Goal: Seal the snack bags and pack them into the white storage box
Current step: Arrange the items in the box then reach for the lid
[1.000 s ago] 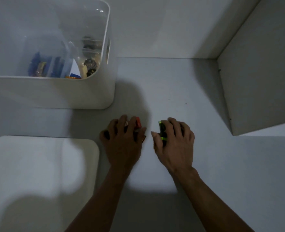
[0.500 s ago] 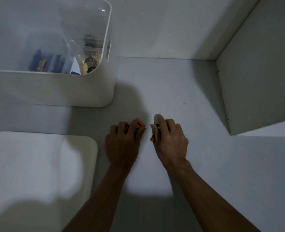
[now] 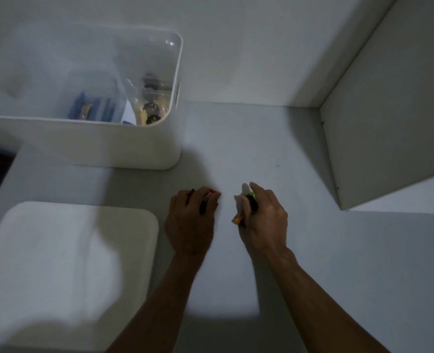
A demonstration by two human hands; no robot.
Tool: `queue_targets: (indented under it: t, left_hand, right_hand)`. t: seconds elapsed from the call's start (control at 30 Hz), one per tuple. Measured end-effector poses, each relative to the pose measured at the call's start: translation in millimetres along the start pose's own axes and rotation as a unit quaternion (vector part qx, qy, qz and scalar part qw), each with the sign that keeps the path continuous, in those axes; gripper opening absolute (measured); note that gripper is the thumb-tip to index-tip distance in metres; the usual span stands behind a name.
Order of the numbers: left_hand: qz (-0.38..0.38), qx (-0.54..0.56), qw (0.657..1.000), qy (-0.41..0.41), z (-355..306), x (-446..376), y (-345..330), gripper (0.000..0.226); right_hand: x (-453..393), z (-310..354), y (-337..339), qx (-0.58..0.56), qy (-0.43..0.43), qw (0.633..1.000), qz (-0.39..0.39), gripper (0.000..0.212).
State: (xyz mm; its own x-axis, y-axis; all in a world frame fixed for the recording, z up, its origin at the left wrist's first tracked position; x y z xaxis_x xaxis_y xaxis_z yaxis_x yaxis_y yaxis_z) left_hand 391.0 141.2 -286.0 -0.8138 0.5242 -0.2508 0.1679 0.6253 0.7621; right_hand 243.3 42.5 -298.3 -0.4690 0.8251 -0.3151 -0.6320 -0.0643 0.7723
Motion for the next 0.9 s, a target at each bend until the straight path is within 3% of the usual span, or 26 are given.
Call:
queue_targets:
  t: [0.17, 0.27, 0.47, 0.6, 0.73, 0.9]
  left_hand:
    - [-0.02, 0.05, 0.998, 0.037, -43.6, -30.9, 60.9, 0.012]
    - [-0.062, 0.091, 0.994, 0.02, -67.1, -70.4, 111.4, 0.01]
    - [-0.129, 0.118, 0.984, 0.028, -74.6, -163.3, 195.0, 0.025]
    - [-0.095, 0.101, 0.988, 0.071, -49.1, -216.4, 208.8, 0.026]
    - [-0.045, 0.089, 0.991, 0.093, -27.3, -239.2, 189.7, 0.025]
    - [0.045, 0.04, 0.997, 0.056, -15.2, -258.0, 150.2, 0.039]
  right_hand:
    - [-40.4, 40.7, 43.5, -0.011, -0.017, 0.999, -0.029, 0.039]
    - [-85.0, 94.7, 71.5, -0.04, 0.002, 0.998, -0.055, 0.041]
    - [-166.2, 202.6, 95.9, -0.089, 0.043, 0.992, -0.084, 0.04]
    - [-195.8, 248.1, 71.0, -0.075, 0.055, 0.994, -0.058, 0.039]
    - [-204.6, 254.5, 30.1, -0.062, 0.007, 0.998, -0.024, 0.038]
    - [-206.2, 246.8, -0.7, -0.015, -0.032, 0.999, 0.024, 0.044]
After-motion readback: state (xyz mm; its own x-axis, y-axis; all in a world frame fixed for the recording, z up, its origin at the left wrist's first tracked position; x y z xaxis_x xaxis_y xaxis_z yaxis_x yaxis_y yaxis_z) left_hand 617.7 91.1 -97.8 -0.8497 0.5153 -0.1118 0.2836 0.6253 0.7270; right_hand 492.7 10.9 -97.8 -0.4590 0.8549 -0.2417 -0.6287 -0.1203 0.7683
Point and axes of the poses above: each hand's wrist, its own x-axis away from the middle knuckle, its own y-axis out of the back of the hand, z = x × y, the point moved 7 cm from there along -x, towards the middle knuckle, and after that the axes turned 11 degrees about y, right-handed, at the moved point
